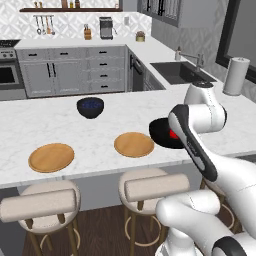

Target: Pick the chicken drumstick and tomato from their plates and place them in the bowl. Then put the bowl in the fridge.

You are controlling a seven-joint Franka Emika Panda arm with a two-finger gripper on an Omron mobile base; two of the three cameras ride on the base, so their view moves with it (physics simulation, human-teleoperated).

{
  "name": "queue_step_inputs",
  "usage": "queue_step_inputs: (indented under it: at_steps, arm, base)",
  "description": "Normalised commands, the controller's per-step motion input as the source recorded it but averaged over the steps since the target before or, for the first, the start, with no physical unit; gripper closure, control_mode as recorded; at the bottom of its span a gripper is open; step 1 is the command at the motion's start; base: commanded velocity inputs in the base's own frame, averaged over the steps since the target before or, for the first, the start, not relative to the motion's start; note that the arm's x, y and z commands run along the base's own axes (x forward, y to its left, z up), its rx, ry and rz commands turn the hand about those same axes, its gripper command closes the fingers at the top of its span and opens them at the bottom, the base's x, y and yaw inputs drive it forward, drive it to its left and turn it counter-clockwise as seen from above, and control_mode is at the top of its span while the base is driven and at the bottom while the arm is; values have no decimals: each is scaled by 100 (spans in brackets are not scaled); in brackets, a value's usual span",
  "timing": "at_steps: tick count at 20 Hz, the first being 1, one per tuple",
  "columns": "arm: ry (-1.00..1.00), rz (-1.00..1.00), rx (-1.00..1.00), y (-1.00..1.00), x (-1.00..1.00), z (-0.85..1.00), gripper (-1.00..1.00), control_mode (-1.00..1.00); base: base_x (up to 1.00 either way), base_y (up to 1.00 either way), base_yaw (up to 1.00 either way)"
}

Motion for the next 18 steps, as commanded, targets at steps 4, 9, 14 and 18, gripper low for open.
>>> queue_step_inputs:
  at_steps: [4, 9, 14, 18]
  arm:
    - [0, 0, 0, 0, -7, 0, 100, 100]
    - [0, 0, 0, 0, 0, 0, 100, 100]
    - [0, 0, 0, 0, 0, 0, 100, 100]
    - [0, 0, 0, 0, 0, 0, 100, 100]
  base:
    - [-29, 0, 0]
    - [-100, 1, 19]
    - [-42, 22, 87]
    - [-21, 6, 100]
